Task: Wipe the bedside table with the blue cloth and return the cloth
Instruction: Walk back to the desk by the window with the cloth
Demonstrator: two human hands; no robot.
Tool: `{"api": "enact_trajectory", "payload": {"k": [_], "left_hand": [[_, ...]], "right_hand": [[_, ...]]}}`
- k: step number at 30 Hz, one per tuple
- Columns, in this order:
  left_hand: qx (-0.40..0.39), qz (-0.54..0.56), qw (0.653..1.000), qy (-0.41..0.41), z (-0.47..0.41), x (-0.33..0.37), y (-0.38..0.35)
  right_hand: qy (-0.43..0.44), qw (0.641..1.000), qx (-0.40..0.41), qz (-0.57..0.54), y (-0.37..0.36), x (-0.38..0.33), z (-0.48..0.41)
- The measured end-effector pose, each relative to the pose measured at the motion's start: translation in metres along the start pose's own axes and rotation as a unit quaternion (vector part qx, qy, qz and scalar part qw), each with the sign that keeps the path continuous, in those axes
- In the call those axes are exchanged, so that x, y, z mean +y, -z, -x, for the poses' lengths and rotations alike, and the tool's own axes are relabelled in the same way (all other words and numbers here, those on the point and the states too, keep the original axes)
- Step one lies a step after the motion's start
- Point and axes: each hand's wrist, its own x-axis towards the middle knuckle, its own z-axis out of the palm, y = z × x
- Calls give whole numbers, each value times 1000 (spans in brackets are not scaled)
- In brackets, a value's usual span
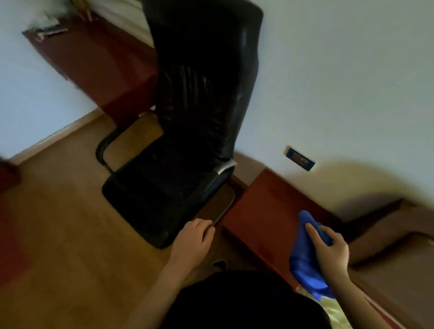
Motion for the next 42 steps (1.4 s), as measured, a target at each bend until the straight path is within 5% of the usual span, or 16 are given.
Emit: {"api": "enact_trajectory", "payload": {"k": [7,16,21,27,34,42], "left_hand": [[49,157,941,296,141,-83,-14],[254,322,775,482,294,-139,-7],[313,375,698,524,342,-171,-6],[283,391,696,531,375,-249,24],[258,376,753,474,345,-354,126],[263,371,775,439,269,-440,199]], "right_hand": [[-159,973,-166,21,-61,17,24],[-86,902,-410,104,-212,-52,104],[-41,882,-454,122,-287,-65,163],[-68,868,-459,178,-361,-65,213],[49,876,-435,201,-414,-96,255],[83,878,-407,238,-500,-132,241]]}}
